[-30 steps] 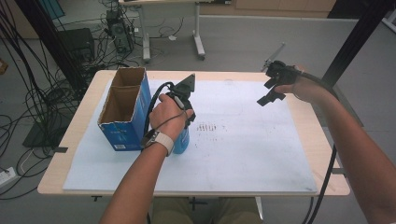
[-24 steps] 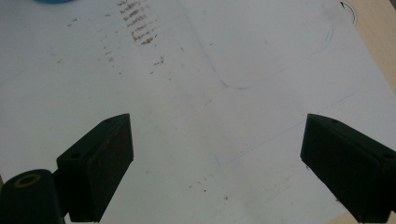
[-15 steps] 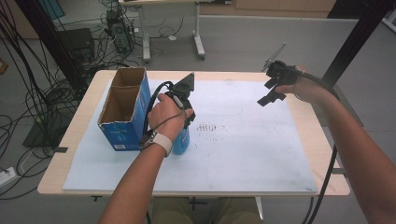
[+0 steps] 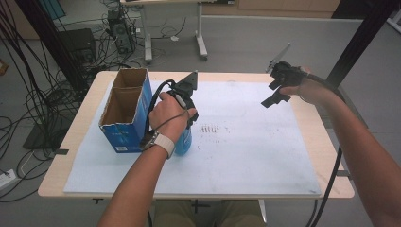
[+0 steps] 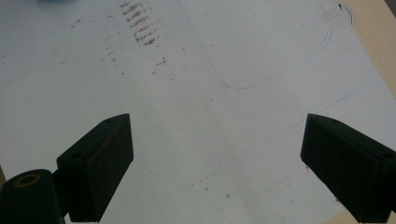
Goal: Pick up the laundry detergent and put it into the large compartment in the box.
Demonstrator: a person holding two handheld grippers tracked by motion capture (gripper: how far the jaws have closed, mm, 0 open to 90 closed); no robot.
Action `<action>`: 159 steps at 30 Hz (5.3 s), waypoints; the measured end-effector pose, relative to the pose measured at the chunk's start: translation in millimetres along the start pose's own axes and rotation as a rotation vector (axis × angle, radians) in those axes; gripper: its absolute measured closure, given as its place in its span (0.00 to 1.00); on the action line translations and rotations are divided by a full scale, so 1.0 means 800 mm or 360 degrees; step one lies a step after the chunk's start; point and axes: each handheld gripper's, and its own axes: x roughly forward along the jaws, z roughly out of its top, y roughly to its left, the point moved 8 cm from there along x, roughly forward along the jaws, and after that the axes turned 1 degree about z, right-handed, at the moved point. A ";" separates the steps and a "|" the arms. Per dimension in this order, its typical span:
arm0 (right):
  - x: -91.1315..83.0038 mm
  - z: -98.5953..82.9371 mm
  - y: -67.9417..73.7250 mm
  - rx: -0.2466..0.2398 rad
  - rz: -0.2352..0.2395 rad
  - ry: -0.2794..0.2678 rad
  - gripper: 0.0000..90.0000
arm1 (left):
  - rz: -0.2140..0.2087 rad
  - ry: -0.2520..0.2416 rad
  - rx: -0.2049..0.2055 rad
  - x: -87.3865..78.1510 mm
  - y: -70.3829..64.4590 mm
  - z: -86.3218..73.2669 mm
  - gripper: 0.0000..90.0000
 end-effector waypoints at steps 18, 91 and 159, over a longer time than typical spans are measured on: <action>-0.008 -0.001 0.002 -0.0006 -0.0015 -0.0009 0.10 | 0.0028 -0.0033 -0.0026 -0.043 0.003 0.001 0.43; -0.030 0.009 0.014 -0.0043 -0.0048 -0.0041 0.11 | 0.0140 -0.0143 -0.0299 -0.188 0.054 0.001 0.43; -0.032 0.011 0.013 -0.0049 -0.0052 -0.0031 0.11 | 0.0207 -0.0221 -0.0440 -0.250 0.131 -0.013 0.43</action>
